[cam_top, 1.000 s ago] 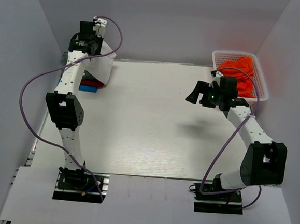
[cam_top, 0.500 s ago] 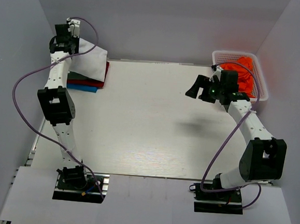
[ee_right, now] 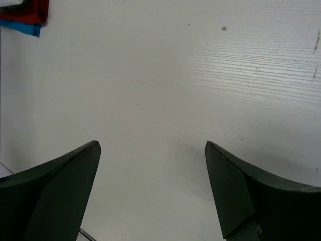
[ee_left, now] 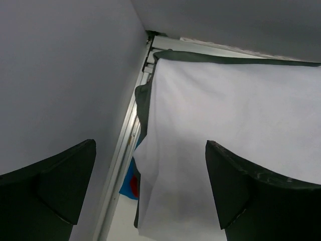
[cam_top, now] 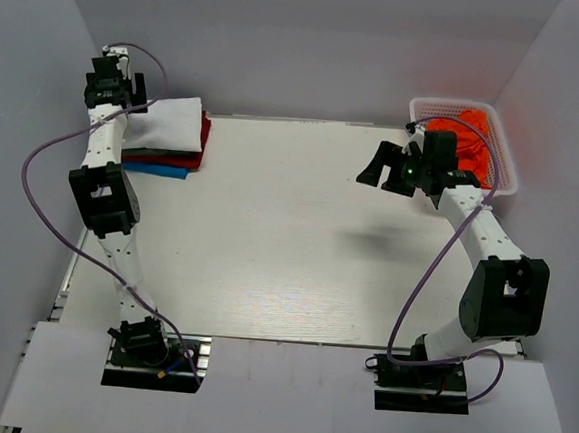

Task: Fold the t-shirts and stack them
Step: Put the neatly folded tshirt into the corner of the board with the left arm

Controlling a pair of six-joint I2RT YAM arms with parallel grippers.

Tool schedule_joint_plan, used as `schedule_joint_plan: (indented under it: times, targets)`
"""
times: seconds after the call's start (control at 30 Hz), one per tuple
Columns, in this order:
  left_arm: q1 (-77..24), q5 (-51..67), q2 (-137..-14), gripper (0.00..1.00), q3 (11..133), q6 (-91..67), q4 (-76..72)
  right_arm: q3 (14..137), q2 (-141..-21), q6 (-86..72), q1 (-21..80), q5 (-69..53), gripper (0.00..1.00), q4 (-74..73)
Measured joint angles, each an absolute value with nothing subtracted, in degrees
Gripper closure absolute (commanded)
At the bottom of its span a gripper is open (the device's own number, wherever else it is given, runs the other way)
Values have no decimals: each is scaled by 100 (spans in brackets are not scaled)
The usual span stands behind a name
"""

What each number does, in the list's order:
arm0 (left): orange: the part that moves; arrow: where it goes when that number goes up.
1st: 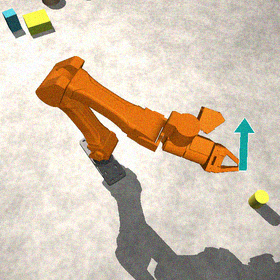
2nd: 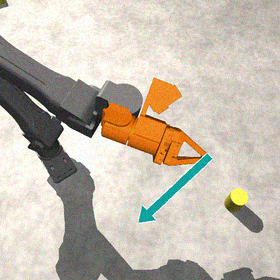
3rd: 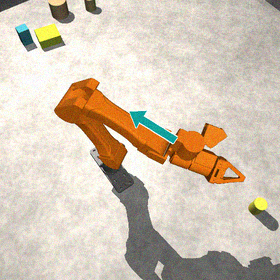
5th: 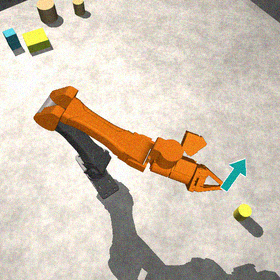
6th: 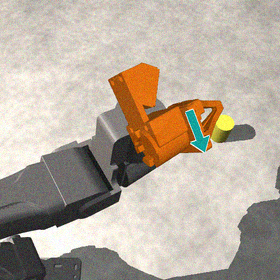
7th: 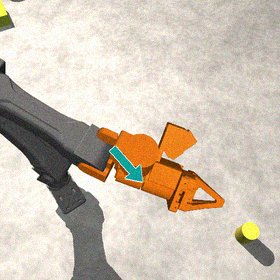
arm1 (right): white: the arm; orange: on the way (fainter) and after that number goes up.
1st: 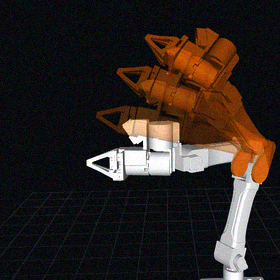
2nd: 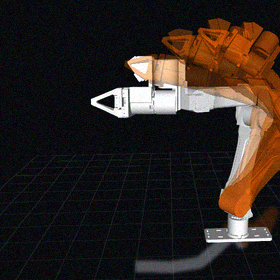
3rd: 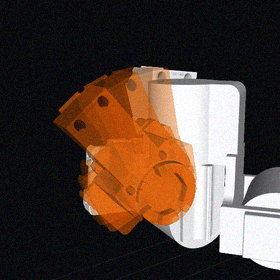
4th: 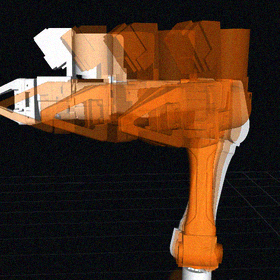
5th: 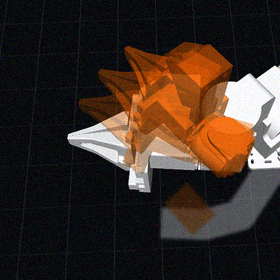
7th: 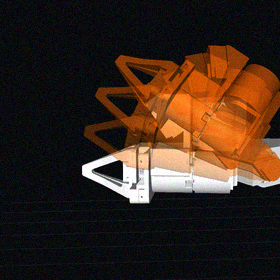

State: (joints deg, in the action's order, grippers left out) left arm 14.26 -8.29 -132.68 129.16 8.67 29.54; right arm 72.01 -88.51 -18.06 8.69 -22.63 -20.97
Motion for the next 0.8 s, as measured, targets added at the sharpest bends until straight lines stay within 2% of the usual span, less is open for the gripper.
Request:
schedule_joint_plan:
  times: [0.2, 0.27, 0.47, 0.63, 0.73, 0.8]
  targets:
    - [1468, -917, -13141, 0, 13032, 180, 3516, 7107, -8689, -1859, 869, -2239, 10, -2084]
    - [1435, -812, -12796, 0, 12720, -169, 3636, 6963, -8493, -1907, 869, -2222, 10, -2069]
    - [998, 89, -10291, 0, 10149, -1280, 3564, 5970, -7378, -2071, 869, -2047, 10, -1872]
    - [-469, 668, -8003, 0, 7802, -1981, 3037, 5107, -6604, -2226, 869, -1820, 10, -1876]
    - [-1339, 816, -7196, 0, 6748, -2268, 2993, 4681, -6123, -2327, 869, -1669, 10, -1894]
    - [-1505, 720, -6825, 0, 6222, -2412, 3129, 4431, -5723, -2383, 869, -1549, 10, -1916]
